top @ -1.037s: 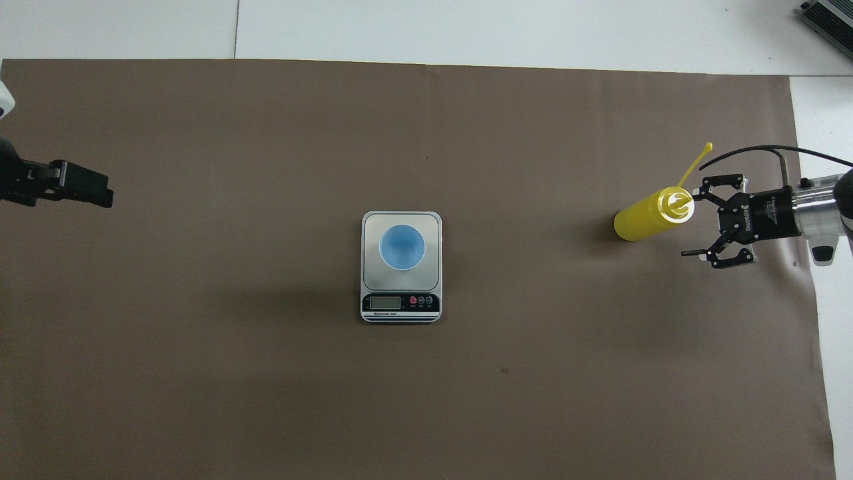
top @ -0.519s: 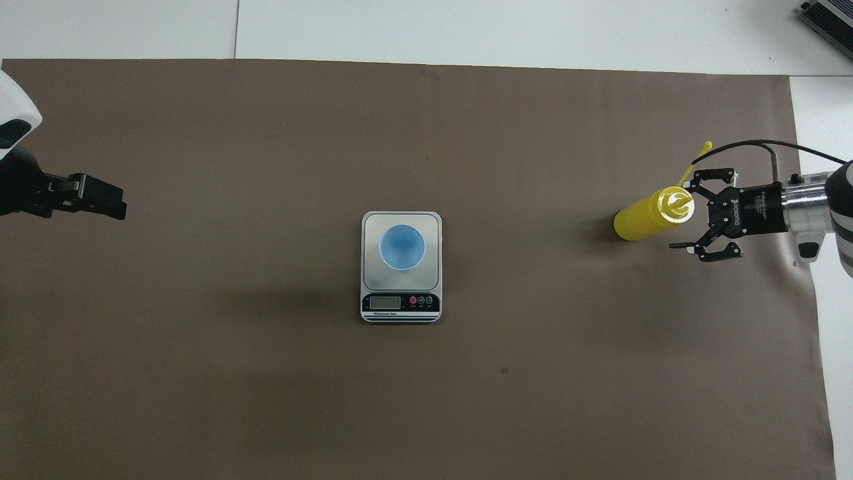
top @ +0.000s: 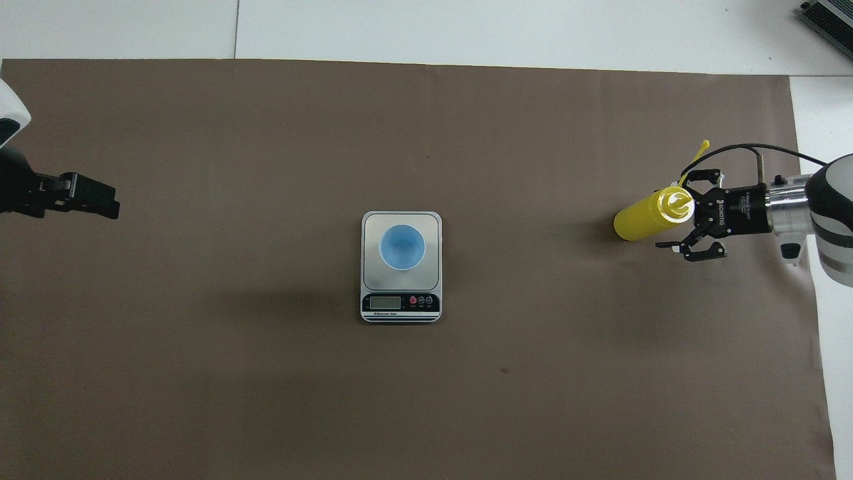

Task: Pour seasoning into cup on scale with both arms
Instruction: 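Move the right gripper to the yellow bottle and grasp it, then lift the yellow bottle with the right gripper over the blue cup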

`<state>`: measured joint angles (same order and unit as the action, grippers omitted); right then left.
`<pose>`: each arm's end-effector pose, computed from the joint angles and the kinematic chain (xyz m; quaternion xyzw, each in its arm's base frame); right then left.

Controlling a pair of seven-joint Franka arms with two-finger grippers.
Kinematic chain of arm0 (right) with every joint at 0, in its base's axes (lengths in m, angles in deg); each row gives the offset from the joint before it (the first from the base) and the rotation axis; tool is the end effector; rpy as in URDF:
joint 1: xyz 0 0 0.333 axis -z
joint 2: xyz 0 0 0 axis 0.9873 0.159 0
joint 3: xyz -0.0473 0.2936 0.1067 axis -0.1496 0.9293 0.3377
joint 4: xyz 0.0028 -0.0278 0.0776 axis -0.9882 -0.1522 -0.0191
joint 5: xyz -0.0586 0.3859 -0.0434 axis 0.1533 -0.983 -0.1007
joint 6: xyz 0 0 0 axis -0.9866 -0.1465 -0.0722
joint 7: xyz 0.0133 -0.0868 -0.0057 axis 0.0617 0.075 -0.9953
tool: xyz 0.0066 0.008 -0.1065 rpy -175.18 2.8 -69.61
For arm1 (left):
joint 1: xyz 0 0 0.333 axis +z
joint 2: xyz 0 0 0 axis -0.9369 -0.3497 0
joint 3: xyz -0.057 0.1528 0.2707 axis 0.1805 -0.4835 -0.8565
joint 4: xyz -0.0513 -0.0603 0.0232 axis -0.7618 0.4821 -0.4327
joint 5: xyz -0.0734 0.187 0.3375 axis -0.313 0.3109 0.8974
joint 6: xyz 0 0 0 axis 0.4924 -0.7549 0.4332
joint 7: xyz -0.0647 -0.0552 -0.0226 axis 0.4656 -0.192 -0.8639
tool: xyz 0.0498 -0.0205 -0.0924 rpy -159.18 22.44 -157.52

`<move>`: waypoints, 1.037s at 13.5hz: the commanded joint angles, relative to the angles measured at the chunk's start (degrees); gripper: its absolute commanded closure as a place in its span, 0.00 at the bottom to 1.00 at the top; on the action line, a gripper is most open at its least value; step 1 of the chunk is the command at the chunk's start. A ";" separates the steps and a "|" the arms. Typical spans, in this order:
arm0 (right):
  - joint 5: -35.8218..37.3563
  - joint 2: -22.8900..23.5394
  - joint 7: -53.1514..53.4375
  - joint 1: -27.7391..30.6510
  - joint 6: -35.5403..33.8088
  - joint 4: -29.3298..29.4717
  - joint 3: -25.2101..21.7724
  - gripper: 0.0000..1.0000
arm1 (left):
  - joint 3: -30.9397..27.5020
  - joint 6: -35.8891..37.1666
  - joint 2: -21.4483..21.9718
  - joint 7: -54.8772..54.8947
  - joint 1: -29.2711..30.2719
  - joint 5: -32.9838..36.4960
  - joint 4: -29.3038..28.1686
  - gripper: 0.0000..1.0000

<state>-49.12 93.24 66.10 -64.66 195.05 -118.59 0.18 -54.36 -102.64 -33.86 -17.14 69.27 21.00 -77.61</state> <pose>0.6020 -0.1278 0.3098 -0.6306 0.6762 0.2647 0.2741 0.5696 -0.0299 0.5967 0.9991 -0.0374 -0.0153 0.0106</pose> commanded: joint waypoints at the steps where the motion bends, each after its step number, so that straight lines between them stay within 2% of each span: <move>1: -1.57 -0.39 1.23 -0.72 1.78 -1.02 0.29 0.03 | 0.21 -1.18 1.82 0.02 0.44 1.02 -2.13 0.00; 4: -1.93 -0.48 1.31 -0.81 1.52 -1.10 0.29 0.07 | 0.21 -1.18 1.91 0.02 0.44 1.02 -2.13 0.00; 5: -1.93 -0.48 1.31 -0.90 1.69 -1.10 0.29 0.14 | 0.21 -1.18 1.91 0.02 0.44 1.02 -2.13 0.00; 7: -2.01 -0.48 1.40 -0.81 1.69 -0.84 0.29 0.64 | 0.21 -1.18 1.91 0.02 0.44 1.02 -2.13 0.00; 9: -2.01 -0.74 1.49 -0.90 2.13 -0.58 0.29 0.73 | 0.21 -1.18 1.91 0.02 0.44 1.02 -2.13 0.00; 11: -1.84 -2.93 4.28 -2.99 2.22 -0.22 0.37 0.75 | 0.21 -1.18 1.91 0.02 0.44 1.02 -2.13 0.00; 14: -0.79 -7.41 12.10 -9.84 6.78 -0.22 0.20 0.75 | 0.21 -1.27 1.91 0.02 0.44 1.02 -2.13 0.00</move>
<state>-49.63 89.77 73.36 -70.86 199.51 -117.86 0.40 -54.38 -102.64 -33.54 -17.14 69.27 21.00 -77.68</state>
